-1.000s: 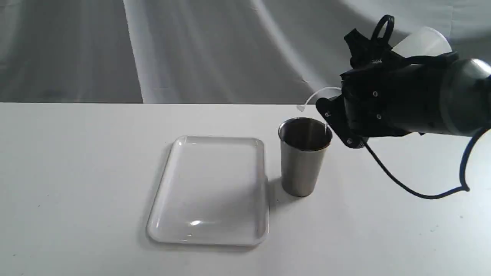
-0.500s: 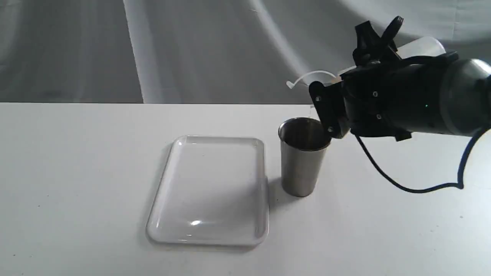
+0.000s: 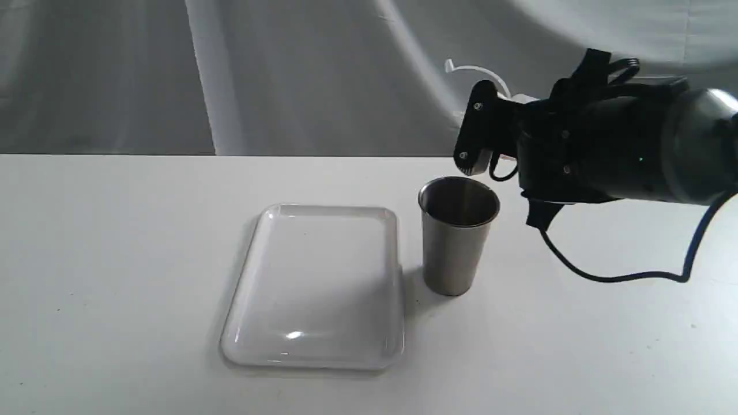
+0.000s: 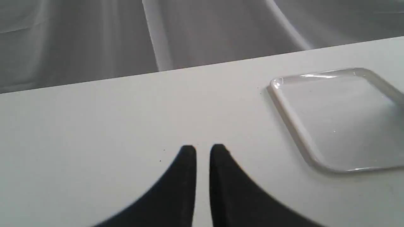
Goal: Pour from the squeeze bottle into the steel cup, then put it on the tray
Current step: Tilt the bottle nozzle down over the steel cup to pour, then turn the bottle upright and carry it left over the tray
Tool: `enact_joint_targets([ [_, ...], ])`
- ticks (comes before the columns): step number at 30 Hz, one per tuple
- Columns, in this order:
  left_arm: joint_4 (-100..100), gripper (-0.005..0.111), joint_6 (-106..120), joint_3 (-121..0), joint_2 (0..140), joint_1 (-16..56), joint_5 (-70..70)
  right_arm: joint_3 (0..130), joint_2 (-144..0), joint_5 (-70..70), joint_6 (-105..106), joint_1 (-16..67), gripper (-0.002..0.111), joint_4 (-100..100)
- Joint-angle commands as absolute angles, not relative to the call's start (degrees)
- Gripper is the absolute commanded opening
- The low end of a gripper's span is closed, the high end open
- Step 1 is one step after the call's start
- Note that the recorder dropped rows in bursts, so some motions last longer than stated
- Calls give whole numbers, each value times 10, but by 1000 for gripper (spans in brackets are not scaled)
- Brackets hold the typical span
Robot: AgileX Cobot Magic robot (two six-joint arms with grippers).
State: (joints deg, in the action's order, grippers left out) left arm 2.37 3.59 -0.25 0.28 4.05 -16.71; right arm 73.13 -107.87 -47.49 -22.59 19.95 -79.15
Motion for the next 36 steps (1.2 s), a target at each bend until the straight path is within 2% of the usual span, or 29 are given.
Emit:
enact_joint_targets([
  [1, 25, 8, 35, 0, 0, 42, -163, 738, -1072, -478, -338, 201, 49, -790],
  [12, 25, 8, 35, 0, 0, 42, -163, 738, -1035, -473, -678, 201, 49, -787],
  [23, 25, 8, 35, 0, 0, 42, -163, 738, -996, -414, -784, 201, 49, -812],
  [36, 25, 8, 35, 0, 0, 42, -163, 738, -982, -386, -968, 264, 49, -834],
])
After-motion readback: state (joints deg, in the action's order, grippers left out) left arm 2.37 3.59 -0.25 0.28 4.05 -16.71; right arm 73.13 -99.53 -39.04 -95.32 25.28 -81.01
